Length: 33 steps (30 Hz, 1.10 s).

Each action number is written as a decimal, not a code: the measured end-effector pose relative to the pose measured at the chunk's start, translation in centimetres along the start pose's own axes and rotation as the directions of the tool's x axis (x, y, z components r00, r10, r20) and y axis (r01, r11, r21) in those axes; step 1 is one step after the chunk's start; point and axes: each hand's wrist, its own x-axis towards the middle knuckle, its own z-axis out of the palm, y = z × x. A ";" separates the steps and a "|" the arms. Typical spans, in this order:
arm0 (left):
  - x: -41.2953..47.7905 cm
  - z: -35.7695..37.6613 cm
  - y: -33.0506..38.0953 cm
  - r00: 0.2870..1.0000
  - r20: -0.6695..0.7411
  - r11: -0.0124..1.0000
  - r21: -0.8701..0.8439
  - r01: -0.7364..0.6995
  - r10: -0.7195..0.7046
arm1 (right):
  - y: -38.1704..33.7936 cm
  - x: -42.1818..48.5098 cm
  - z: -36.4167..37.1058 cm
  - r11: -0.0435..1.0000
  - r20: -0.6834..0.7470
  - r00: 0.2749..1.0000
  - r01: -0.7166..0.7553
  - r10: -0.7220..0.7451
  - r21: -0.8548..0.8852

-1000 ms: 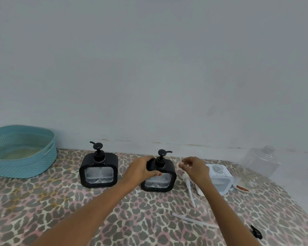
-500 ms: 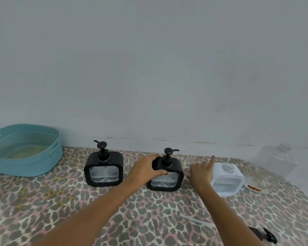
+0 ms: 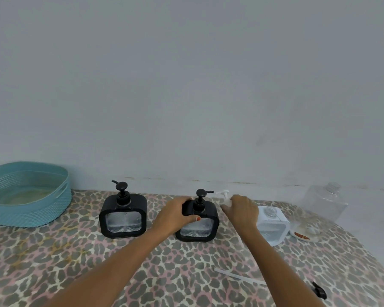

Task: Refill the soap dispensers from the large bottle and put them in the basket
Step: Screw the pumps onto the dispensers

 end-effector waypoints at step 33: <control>2.2 11.3 10.8 0.979 0.106 0.985 0.008 -0.175 0.173 | 13.2 -2.6 -9.9 0.578 -0.273 0.899 0.028 0.342 0.815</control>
